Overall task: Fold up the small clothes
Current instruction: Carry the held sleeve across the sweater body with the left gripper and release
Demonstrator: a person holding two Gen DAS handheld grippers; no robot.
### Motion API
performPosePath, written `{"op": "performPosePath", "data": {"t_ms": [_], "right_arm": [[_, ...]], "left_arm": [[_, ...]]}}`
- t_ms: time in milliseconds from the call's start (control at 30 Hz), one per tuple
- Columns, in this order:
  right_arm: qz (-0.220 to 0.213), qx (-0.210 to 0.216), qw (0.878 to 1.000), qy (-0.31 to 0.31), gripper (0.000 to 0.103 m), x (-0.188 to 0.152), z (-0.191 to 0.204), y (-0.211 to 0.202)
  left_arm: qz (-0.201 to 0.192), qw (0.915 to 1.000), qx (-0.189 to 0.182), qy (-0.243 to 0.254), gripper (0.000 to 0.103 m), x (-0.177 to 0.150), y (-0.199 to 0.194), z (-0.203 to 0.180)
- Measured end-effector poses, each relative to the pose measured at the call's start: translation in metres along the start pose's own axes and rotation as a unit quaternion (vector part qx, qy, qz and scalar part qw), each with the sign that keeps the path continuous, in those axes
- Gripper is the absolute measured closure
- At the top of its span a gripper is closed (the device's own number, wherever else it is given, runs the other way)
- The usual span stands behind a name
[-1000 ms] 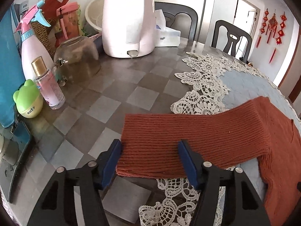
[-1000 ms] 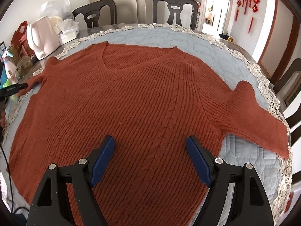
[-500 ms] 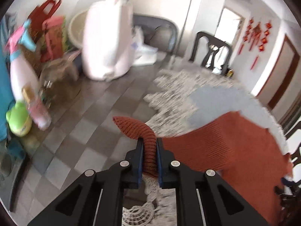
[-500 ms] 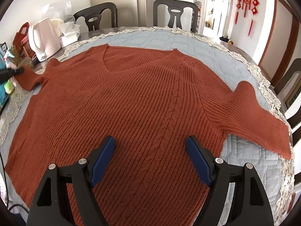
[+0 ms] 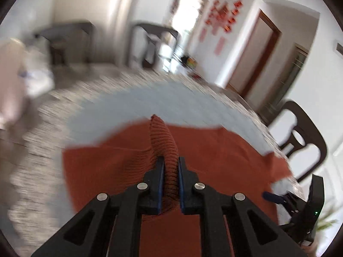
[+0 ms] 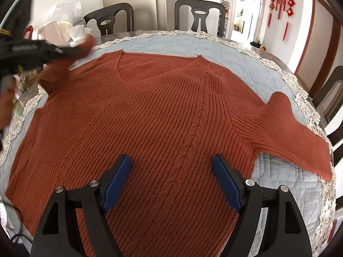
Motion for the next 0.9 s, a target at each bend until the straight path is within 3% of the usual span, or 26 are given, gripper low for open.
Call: {"op": "performPosePath", "data": {"t_ms": [133, 233, 333, 433, 500, 600, 733, 767, 833, 900], "right_arm": [[-0.001, 0.002, 1.0, 0.002, 0.024, 0.0, 0.0, 0.0], [0.0, 0.007, 1.0, 0.005, 0.024, -0.001, -0.001, -0.003], [-0.001, 0.031, 0.999, 0.024, 0.024, 0.005, -0.003, -0.013], [-0.02, 0.091, 0.994, 0.055, 0.025, 0.02, -0.001, -0.025], [-0.021, 0.123, 0.99, 0.07, 0.037, 0.035, 0.005, -0.021], [0.001, 0.145, 0.986, 0.08, 0.056, 0.053, 0.017, 0.002], [0.044, 0.148, 0.984, 0.088, 0.063, 0.068, 0.03, 0.043], [0.042, 0.145, 0.985, 0.086, 0.07, 0.071, 0.032, 0.047], [0.043, 0.139, 0.986, 0.079, 0.096, 0.077, 0.035, 0.048], [0.039, 0.142, 0.986, 0.075, 0.098, 0.084, 0.035, 0.046]], "left_arm": [[0.042, 0.998, -0.047, -0.011, 0.082, -0.013, 0.036, -0.018], [0.018, 0.9976, -0.067, 0.001, 0.07, -0.013, 0.017, -0.027], [-0.02, 0.9981, -0.057, 0.011, 0.065, -0.011, -0.017, -0.017], [-0.038, 0.9992, -0.006, 0.011, 0.064, -0.008, -0.032, 0.009], [-0.032, 0.9991, 0.028, -0.001, 0.064, -0.011, -0.029, 0.031], [-0.016, 0.9987, 0.042, -0.025, 0.065, -0.019, -0.022, 0.059], [-0.001, 0.9987, 0.043, -0.026, 0.065, -0.031, -0.008, 0.061], [0.003, 0.9989, 0.041, -0.024, 0.065, -0.034, -0.005, 0.061], [0.011, 0.9989, 0.044, -0.013, 0.065, -0.039, 0.002, 0.06], [0.014, 0.9989, 0.045, -0.005, 0.065, -0.042, 0.003, 0.059]]}}
Point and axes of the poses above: each gripper's, at about its wrist camera, not at the fingertips, and y roughly the way its jaws point, z to its left, x to its top, the point moved 3 cm from there along y, roughly the way its jaws point, and after that the axes turned 3 degrees about -x, right-handed, at the moved point
